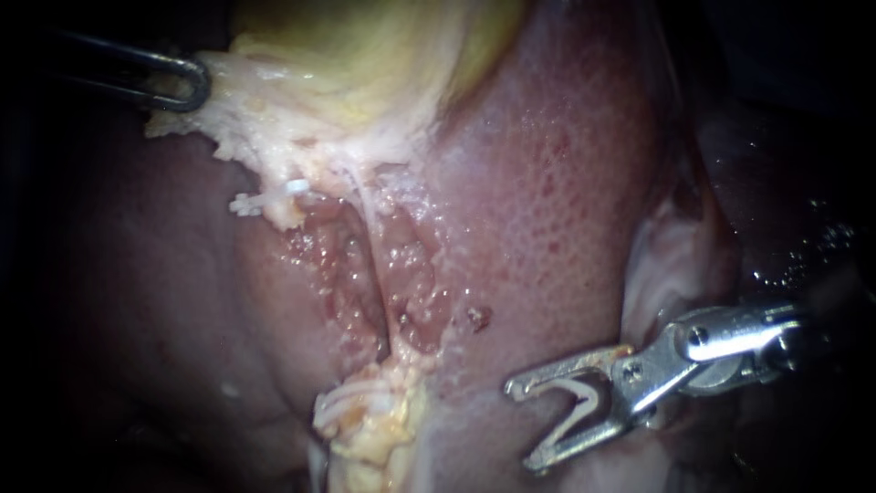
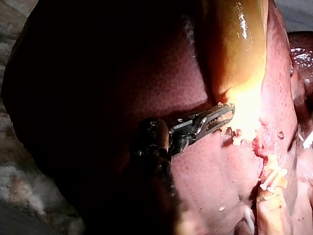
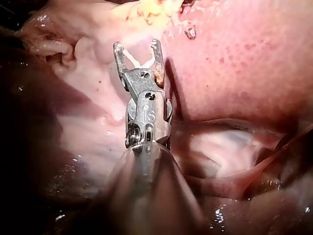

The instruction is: Clipping first clip right tube

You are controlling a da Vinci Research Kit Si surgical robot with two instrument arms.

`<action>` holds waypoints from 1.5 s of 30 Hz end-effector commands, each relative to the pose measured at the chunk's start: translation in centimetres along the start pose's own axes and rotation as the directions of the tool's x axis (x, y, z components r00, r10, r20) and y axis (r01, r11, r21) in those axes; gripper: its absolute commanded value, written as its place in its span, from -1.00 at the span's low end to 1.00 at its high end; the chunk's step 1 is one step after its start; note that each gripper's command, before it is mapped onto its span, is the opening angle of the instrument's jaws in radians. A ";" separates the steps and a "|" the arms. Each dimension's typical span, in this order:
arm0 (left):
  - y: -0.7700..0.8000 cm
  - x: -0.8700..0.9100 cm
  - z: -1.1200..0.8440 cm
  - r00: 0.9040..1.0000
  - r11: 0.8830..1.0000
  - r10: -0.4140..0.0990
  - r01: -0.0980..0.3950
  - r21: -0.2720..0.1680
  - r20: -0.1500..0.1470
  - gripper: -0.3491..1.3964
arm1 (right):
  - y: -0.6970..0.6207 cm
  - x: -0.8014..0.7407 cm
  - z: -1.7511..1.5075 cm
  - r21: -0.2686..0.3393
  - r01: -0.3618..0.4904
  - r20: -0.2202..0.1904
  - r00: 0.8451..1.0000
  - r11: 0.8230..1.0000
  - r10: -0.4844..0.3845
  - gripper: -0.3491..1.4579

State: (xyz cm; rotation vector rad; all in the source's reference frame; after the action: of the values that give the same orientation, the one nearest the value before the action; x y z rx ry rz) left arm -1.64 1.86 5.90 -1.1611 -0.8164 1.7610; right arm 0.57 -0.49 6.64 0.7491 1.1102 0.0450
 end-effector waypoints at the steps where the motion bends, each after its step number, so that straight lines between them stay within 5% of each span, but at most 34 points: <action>1: -0.01 0.00 0.01 1.000 1.000 0.001 -0.001 0.001 -0.001 -1.00 | 0.01 0.02 0.02 -0.001 -0.001 -0.008 1.000 1.000 0.001 -0.13; 12: 0.03 -0.04 0.05 1.000 1.000 0.001 -0.001 0.002 -0.001 -1.00 | 0.33 0.25 0.20 -0.025 -0.072 -0.083 0.994 0.997 0.070 -0.13; 28: 0.05 -0.06 0.08 1.000 1.000 0.001 -0.001 0.001 0.000 -1.00 | 0.88 0.35 0.46 -0.111 -0.162 -0.183 0.973 0.981 0.140 -0.12; 39: 0.06 -0.06 0.09 1.000 1.000 0.002 -0.002 0.001 0.000 -1.00 | 1.02 0.36 0.86 -0.109 -0.220 -0.238 0.953 0.969 0.190 -0.12; 45: 0.06 -0.06 0.10 1.000 1.000 0.002 -0.002 0.002 -0.001 -1.00 | 0.99 0.38 0.94 -0.075 -0.239 -0.289 0.934 0.968 0.208 -0.11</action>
State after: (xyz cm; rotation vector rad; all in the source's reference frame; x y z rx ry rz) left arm -1.73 1.77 5.92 -1.1617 -0.8139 1.7624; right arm 1.85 -0.10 7.10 0.7980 1.2805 0.4112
